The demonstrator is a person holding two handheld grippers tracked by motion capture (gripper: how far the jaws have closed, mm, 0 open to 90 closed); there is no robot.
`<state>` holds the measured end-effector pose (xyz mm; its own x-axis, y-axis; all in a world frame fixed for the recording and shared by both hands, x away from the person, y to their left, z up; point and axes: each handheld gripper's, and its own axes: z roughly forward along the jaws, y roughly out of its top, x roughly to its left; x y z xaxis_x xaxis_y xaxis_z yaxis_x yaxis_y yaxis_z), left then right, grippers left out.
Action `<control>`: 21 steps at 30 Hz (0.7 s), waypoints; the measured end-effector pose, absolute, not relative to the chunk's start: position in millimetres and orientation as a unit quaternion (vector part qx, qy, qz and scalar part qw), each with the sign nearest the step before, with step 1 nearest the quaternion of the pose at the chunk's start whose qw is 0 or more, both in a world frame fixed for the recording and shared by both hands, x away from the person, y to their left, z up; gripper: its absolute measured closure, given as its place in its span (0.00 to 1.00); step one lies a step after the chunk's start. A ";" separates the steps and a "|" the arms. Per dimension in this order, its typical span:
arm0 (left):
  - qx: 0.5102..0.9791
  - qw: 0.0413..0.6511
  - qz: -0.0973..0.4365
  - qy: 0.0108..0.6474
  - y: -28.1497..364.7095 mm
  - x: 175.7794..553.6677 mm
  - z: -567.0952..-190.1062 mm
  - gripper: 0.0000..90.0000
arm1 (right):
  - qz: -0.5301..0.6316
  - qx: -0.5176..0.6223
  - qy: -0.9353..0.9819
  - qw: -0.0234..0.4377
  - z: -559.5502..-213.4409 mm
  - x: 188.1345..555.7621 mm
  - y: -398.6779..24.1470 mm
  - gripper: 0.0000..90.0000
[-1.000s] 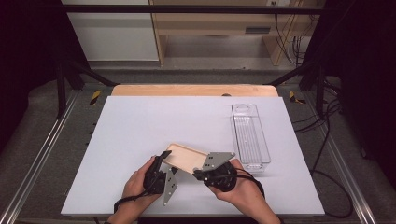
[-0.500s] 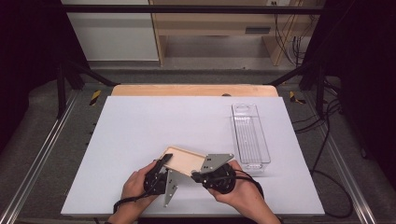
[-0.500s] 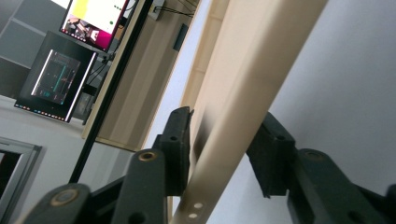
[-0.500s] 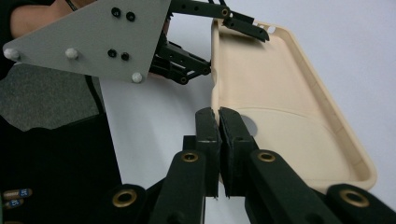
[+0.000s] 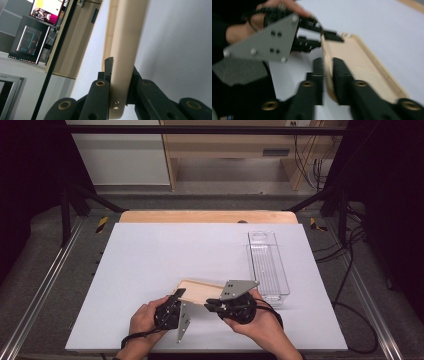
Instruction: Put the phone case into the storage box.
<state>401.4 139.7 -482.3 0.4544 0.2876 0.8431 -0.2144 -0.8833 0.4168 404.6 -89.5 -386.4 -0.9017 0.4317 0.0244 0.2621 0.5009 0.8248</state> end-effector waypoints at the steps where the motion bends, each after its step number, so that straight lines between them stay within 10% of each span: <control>1: 0.818 0.240 0.522 0.022 139.7 401.4 -482.3 0.95 | 0.457 0.201 0.861 0.093 -386.4 404.6 -89.5 0.80; 10: 0.823 0.255 0.504 0.053 143.3 403.5 -479.0 0.95 | 0.510 0.241 0.808 0.173 -364.3 404.4 -107.3 0.22; 21: 0.815 0.322 0.462 0.137 159.6 411.8 -468.2 0.95 | 0.514 0.286 0.788 0.182 -377.1 419.0 -120.9 0.05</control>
